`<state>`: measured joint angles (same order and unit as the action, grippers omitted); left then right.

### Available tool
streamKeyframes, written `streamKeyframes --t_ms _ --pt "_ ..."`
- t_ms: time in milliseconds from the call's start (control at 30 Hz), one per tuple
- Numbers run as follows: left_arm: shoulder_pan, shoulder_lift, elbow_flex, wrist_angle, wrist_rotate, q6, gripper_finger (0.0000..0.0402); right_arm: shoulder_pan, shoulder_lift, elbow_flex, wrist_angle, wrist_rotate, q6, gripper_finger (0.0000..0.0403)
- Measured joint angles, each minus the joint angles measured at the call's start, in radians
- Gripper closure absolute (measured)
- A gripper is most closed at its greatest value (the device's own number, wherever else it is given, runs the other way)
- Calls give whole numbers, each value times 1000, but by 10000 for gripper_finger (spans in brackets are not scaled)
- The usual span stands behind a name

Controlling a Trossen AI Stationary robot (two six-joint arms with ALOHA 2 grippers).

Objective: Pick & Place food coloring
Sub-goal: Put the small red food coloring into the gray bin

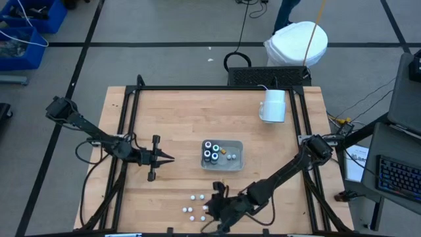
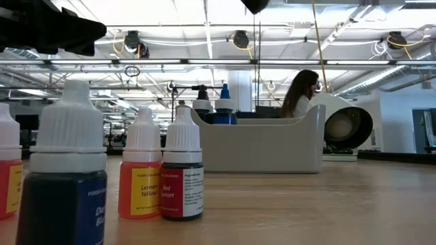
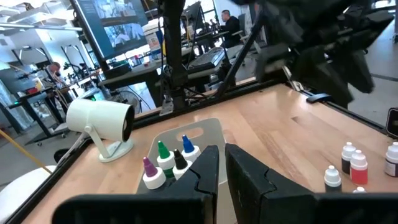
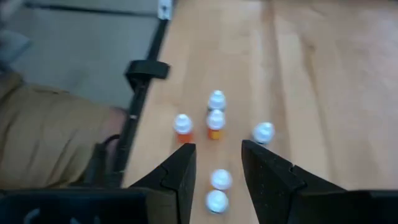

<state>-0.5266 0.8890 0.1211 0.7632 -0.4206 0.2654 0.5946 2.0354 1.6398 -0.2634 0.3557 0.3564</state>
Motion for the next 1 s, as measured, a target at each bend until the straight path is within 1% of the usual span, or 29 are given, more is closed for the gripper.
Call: streamKeyframes --t_ms 67,100,233,333,367,433,533,700,867,1000 --pt "0 0 0 -3 0 -15 366 -15 0 50 -81 -42 21 284" --pt "0 0 0 -4 0 -21 366 -22 0 61 -90 -54 27 284" --pt "0 0 0 -5 0 -44 366 -45 26 62 -91 -89 41 284" --pt "0 0 0 -7 0 -45 366 -58 62 61 -91 -171 103 284" --pt "0 0 0 -10 0 -44 366 -59 67 61 -90 -178 124 284" --pt "0 0 0 -17 0 -41 366 -54 66 60 -86 -154 141 284" --pt "0 0 0 -40 0 -40 366 -30 68 60 -73 -85 152 284" --pt "0 0 0 -44 0 -39 366 -3 96 59 -26 -68 157 284" --pt "0 0 0 -45 0 -39 366 10 95 58 -37 -2 148 284" --pt "0 0 0 -52 0 -40 366 16 96 50 -34 9 128 284"
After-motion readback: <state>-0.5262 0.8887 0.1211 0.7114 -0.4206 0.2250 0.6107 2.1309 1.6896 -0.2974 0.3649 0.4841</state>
